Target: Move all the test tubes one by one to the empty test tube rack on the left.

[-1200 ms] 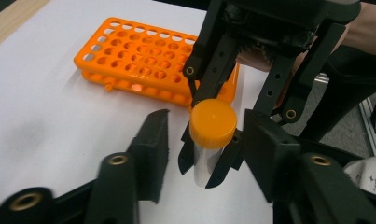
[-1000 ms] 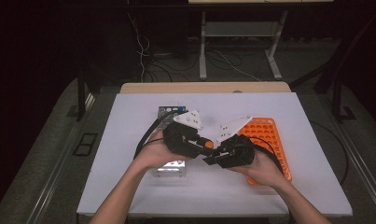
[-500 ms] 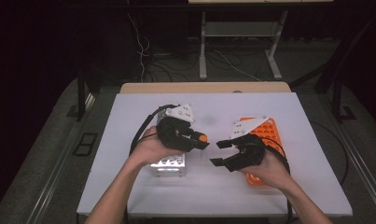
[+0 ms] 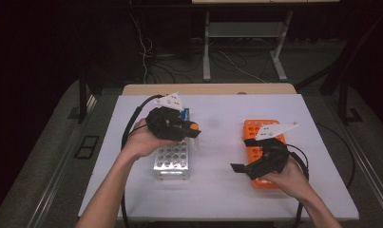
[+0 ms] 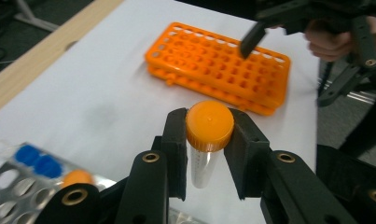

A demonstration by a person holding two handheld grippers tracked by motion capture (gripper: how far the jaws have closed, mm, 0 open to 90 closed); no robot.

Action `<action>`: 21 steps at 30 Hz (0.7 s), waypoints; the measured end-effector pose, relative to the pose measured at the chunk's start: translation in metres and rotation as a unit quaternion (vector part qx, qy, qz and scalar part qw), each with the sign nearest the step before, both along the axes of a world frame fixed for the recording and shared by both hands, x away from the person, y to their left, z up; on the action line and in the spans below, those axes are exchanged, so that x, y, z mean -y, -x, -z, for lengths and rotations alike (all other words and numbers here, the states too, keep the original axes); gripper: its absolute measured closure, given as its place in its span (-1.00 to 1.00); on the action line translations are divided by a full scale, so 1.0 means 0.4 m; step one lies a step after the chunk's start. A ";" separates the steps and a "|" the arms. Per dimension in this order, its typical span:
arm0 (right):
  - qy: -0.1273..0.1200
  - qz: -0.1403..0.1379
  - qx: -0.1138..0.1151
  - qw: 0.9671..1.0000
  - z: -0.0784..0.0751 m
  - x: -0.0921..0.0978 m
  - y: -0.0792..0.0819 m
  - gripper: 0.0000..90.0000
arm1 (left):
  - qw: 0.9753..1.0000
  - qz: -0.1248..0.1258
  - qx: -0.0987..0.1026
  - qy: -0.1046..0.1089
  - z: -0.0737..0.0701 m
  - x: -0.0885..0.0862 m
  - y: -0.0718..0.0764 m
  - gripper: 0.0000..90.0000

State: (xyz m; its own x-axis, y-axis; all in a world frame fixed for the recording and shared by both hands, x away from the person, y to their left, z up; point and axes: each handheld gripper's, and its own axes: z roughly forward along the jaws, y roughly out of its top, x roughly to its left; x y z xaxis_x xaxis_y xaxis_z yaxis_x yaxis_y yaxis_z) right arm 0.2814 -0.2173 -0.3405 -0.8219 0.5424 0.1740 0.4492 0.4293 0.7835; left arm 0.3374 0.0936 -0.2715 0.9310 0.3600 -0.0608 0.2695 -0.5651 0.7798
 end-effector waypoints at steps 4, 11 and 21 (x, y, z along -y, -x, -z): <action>-0.009 0.017 -0.004 1.000 0.009 0.038 0.010 -1.00 | 1.000 -0.019 0.005 0.003 0.001 -0.020 -0.018 0.53; -0.026 0.044 -0.006 0.999 0.030 0.091 0.034 -0.99 | 0.999 -0.041 0.011 -0.002 0.011 -0.042 -0.046 0.53; -0.051 0.076 -0.003 0.996 0.072 0.145 0.072 -0.99 | 0.998 -0.065 0.015 -0.010 0.038 -0.059 -0.077 0.53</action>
